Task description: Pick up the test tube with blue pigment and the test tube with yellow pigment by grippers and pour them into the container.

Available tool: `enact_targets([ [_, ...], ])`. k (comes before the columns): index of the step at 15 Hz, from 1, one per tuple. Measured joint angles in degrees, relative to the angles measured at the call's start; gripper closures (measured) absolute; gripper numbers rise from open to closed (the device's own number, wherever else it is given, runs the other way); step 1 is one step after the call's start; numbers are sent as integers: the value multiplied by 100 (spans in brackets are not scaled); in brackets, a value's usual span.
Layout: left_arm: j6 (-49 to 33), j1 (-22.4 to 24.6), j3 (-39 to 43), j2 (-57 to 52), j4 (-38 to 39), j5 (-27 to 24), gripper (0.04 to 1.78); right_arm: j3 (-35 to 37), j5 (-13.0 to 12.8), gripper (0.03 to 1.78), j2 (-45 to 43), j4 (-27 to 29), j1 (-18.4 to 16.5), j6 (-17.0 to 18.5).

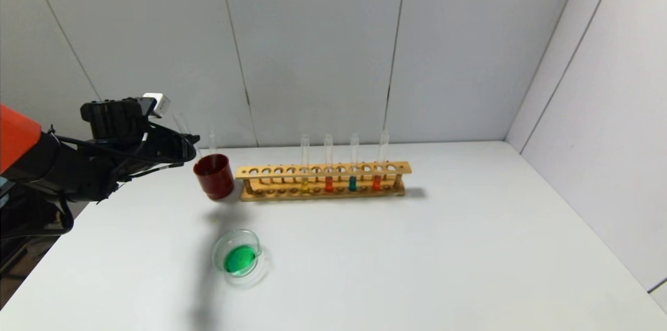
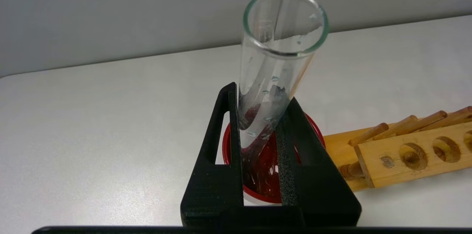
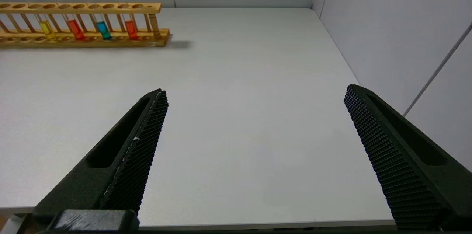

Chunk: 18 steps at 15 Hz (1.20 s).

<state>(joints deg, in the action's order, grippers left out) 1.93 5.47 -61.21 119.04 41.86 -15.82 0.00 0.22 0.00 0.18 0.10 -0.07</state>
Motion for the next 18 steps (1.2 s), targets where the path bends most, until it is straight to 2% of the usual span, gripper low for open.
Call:
enact_targets([
  [4, 50, 4, -91, 66, -322, -13, 148, 0, 0, 6, 0, 0, 1, 0],
  [6, 63, 4, -188, 139, -223, 26, 137, 0, 2, 6, 0, 0, 1, 0],
  [8, 77, 4, -246, 243, 83, 41, 115, 0, 0, 6, 0, 0, 1, 2],
  [12, 85, -13, -304, 369, 130, 39, 47, 0, 0, 6, 0, 0, 1, 0],
  [13, 82, -13, -334, 380, 130, 43, 35, 0, 0, 6, 0, 0, 1, 0],
  [15, 82, -13, -391, 347, 116, 41, 16, 0, 0, 6, 0, 0, 4, 0],
  [18, 129, -29, -414, 52, 4, 50, 7, 0, 0, 6, 0, -2, 1, 0],
])
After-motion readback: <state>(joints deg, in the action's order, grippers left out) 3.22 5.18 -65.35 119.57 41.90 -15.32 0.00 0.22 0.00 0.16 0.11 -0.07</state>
